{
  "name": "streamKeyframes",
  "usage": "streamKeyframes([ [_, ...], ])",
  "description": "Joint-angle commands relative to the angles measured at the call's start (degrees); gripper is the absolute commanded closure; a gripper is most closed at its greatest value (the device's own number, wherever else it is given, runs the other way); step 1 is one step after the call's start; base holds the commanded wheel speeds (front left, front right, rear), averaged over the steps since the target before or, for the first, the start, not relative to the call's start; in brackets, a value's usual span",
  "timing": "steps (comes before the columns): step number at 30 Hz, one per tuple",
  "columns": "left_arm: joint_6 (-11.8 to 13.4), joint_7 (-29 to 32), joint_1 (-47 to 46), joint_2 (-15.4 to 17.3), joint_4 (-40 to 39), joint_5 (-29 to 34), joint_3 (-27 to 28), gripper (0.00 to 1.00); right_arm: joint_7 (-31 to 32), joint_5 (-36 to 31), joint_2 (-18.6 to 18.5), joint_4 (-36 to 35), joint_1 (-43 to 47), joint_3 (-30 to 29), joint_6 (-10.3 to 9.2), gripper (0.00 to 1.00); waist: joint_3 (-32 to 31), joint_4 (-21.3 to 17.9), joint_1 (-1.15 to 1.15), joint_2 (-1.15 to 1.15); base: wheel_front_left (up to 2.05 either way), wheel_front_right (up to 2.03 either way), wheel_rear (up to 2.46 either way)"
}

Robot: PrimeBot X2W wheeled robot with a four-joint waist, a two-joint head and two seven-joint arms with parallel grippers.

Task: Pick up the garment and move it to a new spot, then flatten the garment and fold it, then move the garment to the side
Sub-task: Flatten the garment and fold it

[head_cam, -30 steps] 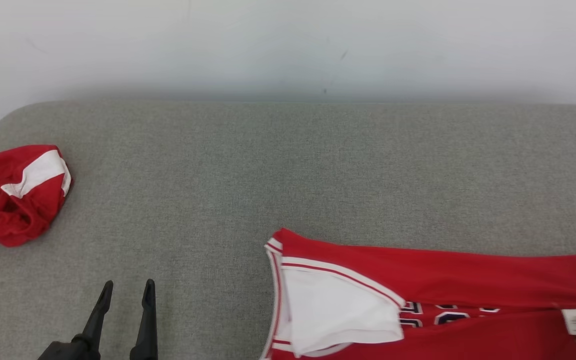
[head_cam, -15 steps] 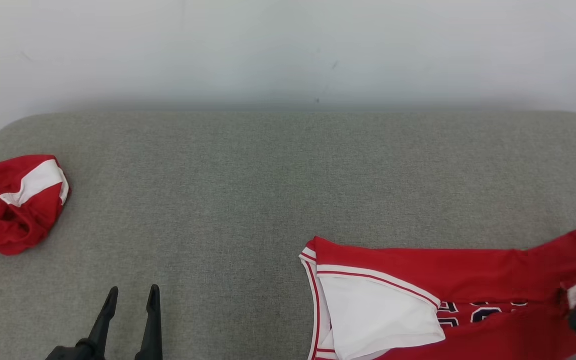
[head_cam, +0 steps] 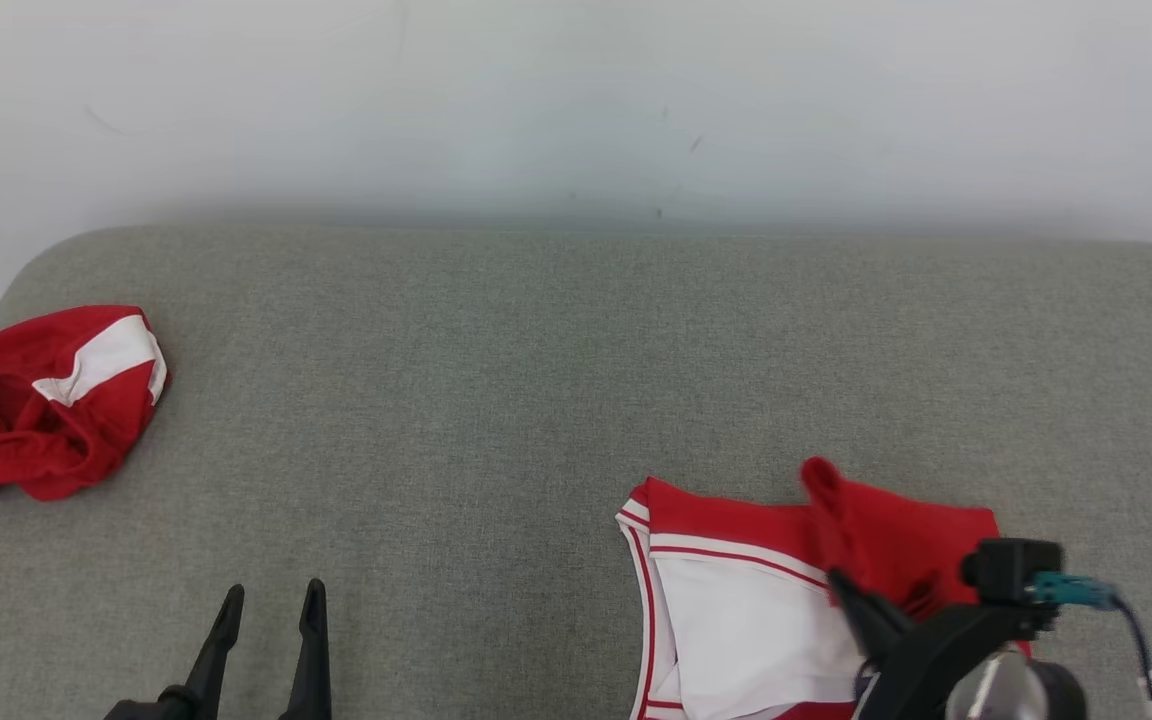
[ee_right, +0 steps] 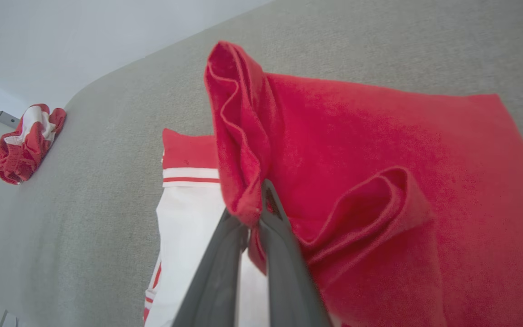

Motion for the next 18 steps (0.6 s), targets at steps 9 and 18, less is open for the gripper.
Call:
streamKeyframes([
  [9, -0.07, -0.38, -0.05, 0.10, 0.45, -0.56, -0.23, 0.00, -0.97, 2.26, -0.09, 3.57, -3.32, 10.83, -0.13, 1.00, 0.46, 0.63, 0.00, 0.00, 0.00, 0.00, 0.00],
  [18, -0.47, -0.59, -1.17, -0.05, 1.47, -0.72, -0.56, 0.00, -2.03, 2.91, -0.01, 10.20, -8.04, 14.89, -0.13, 1.00, 1.19, 1.34, 0.00, 0.00, 0.00, 0.00, 0.00],
])
